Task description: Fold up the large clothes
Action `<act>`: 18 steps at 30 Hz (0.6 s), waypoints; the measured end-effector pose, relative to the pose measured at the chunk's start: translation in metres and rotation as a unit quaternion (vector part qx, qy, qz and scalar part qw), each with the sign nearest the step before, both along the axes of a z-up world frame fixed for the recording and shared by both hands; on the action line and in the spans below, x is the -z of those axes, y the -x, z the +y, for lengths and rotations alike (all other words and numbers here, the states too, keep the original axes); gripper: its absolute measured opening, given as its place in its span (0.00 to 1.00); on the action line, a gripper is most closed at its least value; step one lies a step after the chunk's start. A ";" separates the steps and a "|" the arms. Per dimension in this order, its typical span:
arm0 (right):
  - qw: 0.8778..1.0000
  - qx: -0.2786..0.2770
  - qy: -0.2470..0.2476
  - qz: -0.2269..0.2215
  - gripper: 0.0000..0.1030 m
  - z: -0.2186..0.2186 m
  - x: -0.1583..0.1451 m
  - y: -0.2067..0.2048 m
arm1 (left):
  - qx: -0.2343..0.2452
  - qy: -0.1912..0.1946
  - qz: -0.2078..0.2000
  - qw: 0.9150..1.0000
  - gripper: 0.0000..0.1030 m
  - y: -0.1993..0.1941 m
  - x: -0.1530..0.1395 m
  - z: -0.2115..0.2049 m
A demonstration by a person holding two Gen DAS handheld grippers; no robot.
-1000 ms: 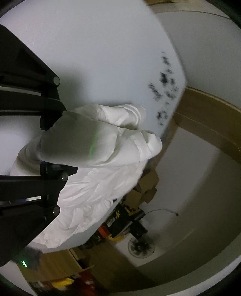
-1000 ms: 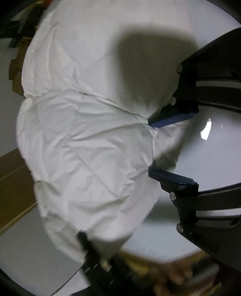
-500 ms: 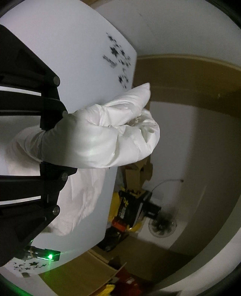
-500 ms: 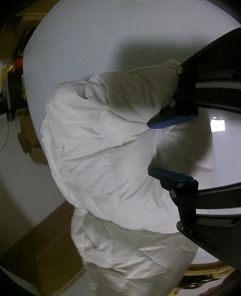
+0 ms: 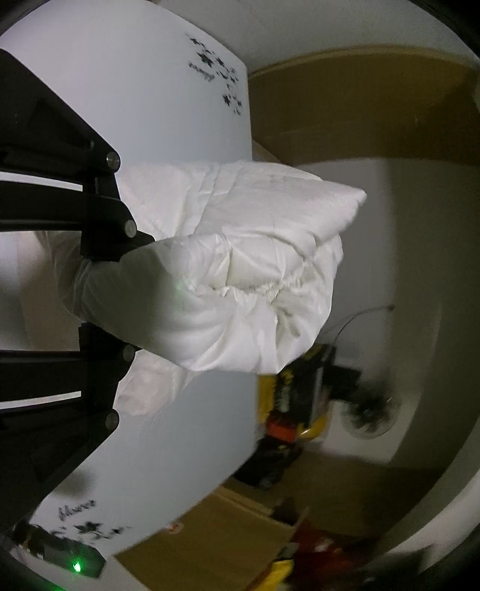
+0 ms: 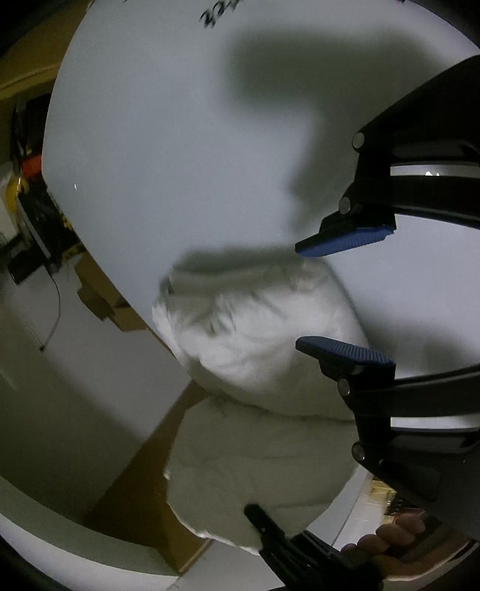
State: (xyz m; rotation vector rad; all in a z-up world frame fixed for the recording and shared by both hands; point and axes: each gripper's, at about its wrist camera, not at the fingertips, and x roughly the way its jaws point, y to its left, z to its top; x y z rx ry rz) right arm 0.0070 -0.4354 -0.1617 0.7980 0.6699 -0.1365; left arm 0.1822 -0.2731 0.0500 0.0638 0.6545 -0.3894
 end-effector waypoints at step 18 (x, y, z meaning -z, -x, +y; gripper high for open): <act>0.999 0.038 -0.032 -0.007 0.46 -0.037 0.014 0.033 | 0.105 -0.175 0.029 0.978 0.32 0.011 0.131 -0.113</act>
